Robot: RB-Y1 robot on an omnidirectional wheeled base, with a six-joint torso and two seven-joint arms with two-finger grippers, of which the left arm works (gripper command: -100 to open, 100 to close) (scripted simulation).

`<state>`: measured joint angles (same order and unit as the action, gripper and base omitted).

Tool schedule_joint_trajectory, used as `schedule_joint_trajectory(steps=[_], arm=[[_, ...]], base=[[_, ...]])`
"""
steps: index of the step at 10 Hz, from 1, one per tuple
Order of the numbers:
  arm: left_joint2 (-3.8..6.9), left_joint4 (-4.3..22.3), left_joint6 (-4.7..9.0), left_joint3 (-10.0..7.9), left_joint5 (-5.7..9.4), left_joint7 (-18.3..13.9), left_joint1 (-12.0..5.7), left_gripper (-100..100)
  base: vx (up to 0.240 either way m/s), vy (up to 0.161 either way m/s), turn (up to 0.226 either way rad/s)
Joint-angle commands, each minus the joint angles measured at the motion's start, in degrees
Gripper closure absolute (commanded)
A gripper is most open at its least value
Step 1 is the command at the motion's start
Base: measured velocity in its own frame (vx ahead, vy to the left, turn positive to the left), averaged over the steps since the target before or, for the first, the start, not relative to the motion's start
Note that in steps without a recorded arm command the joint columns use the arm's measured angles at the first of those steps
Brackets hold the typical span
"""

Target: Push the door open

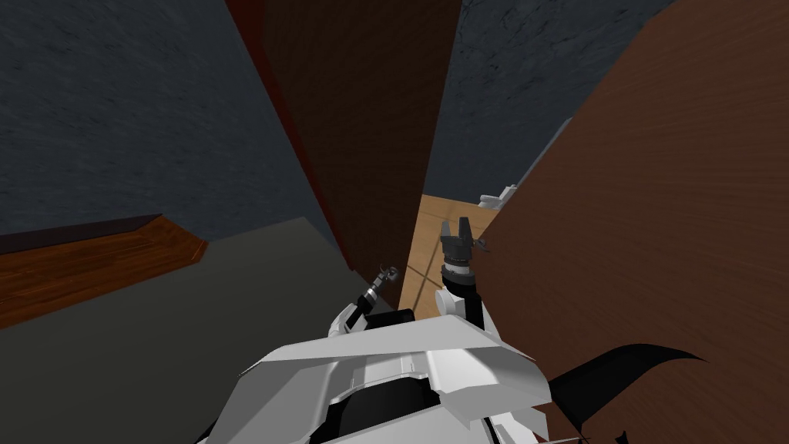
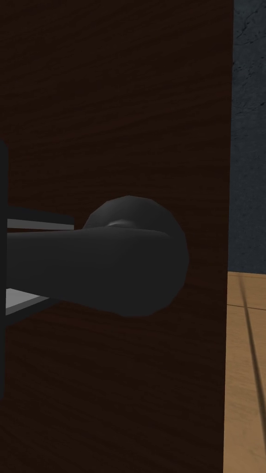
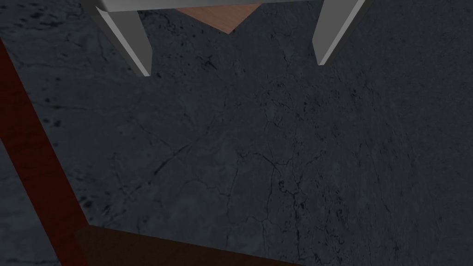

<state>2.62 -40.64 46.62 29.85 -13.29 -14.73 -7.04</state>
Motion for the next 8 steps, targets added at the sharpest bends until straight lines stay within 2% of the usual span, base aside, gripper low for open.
schedule_joint_trajectory(steps=[1, 6, 8], arm=[[0.32, -0.27, -0.17, -0.72, 0.35, 0.27, -0.20, 100], [0.87, 0.28, -0.46, -3.76, 1.81, 1.91, -0.38, 100], [0.91, 0.37, -0.51, -4.23, 2.04, 2.17, -0.40, 100]], base=[[0.070, -0.153, 0.044], [0.099, -0.153, 0.028], [0.092, -0.141, 0.038]])
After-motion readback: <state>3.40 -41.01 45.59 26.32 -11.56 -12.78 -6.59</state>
